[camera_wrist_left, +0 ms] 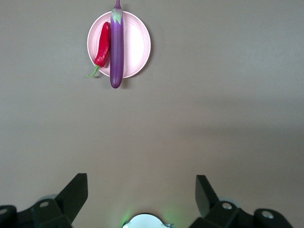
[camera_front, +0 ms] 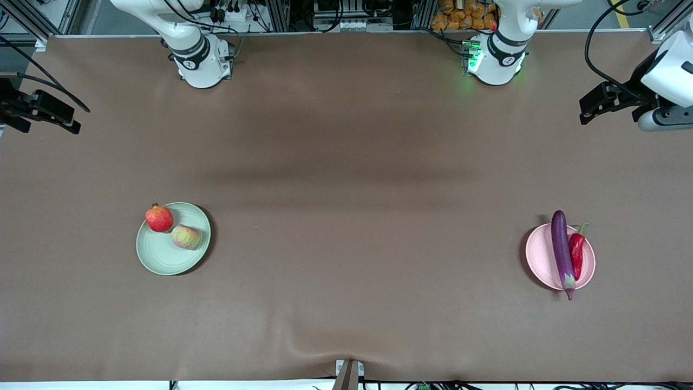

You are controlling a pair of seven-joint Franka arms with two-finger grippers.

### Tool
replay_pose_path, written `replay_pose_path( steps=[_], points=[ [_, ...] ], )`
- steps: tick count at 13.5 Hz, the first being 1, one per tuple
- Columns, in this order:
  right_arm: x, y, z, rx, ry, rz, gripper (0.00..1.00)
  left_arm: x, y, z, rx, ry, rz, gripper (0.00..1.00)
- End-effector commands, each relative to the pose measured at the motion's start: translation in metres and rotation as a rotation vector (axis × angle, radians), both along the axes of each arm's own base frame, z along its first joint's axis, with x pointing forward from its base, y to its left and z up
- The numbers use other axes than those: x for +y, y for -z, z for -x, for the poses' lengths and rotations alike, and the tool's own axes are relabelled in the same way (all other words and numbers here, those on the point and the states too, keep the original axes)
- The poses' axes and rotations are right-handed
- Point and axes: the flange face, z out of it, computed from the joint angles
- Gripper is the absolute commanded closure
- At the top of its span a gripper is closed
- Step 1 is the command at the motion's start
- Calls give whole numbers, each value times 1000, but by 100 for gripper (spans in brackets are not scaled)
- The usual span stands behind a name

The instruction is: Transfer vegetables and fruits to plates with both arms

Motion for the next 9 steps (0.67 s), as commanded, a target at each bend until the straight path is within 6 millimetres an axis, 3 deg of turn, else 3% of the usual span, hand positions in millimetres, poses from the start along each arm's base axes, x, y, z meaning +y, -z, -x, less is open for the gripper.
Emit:
replay_pose_path(
  steps=[1, 9],
  points=[
    [0, -2, 9, -13, 3, 12, 0, -1, -9, 9, 1, 18, 17, 0],
    [6, -2, 8, -19, -6, 13, 0, -2, -9, 10, -1, 18, 18, 0]
  ],
)
